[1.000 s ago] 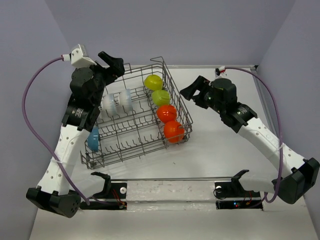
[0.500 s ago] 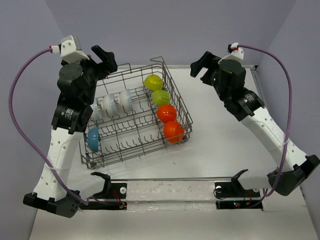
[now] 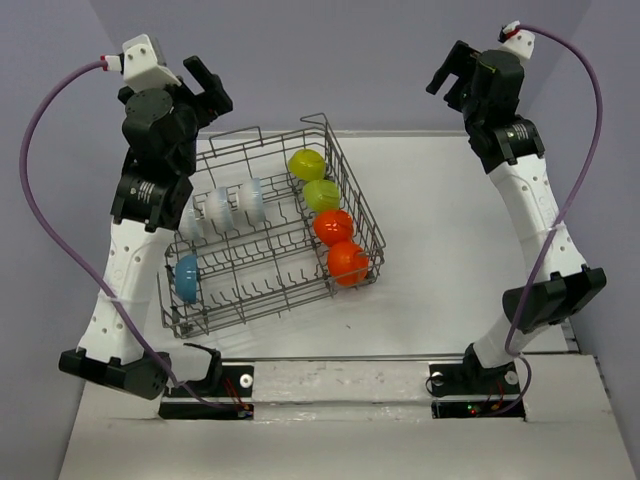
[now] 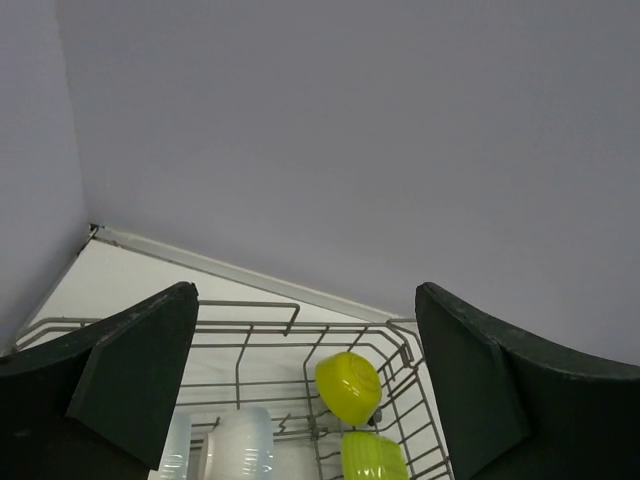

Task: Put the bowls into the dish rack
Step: Reset both arms

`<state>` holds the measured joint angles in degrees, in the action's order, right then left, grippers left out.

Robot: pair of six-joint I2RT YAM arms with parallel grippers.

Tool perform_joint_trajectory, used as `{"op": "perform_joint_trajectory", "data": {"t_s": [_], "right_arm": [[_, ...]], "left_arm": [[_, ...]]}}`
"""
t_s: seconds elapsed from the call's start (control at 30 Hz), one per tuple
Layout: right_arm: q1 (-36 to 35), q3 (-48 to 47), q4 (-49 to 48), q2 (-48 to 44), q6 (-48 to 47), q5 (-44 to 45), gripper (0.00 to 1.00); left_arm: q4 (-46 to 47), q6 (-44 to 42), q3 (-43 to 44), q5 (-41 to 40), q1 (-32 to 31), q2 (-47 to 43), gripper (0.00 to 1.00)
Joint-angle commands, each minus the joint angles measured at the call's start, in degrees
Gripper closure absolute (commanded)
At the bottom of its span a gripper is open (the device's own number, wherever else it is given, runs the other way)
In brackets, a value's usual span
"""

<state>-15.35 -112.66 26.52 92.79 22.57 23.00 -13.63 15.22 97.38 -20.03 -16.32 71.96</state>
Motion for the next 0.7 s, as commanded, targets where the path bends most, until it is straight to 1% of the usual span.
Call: {"op": "perform_joint_trajectory", "data": {"t_s": [0.0, 0.07, 0.23, 0.67], "right_arm": [[1.2, -7.3, 4.6, 2.1, 0.5, -8.8, 0.00], [1.2, -9.4, 5.4, 3.3, 0.3, -9.7, 0.00], [1.2, -5.0, 3.0, 0.6, 0.7, -12.0, 0.00], [1.2, -1.4, 2.3, -2.9, -0.2, -12.5, 0.00]], "left_arm": [[-1.0, -2.1, 10.2, -2.9, 0.5, 4.0, 0.01], [-2.1, -2.0, 12.9, -2.2, 0.5, 6.7, 0.01], [-0.8, -1.8, 15.2, -0.5, 0.5, 8.0, 0.01], [-0.3, -1.0, 13.7, 1.0, 0.6, 7.7, 0.01]]}}
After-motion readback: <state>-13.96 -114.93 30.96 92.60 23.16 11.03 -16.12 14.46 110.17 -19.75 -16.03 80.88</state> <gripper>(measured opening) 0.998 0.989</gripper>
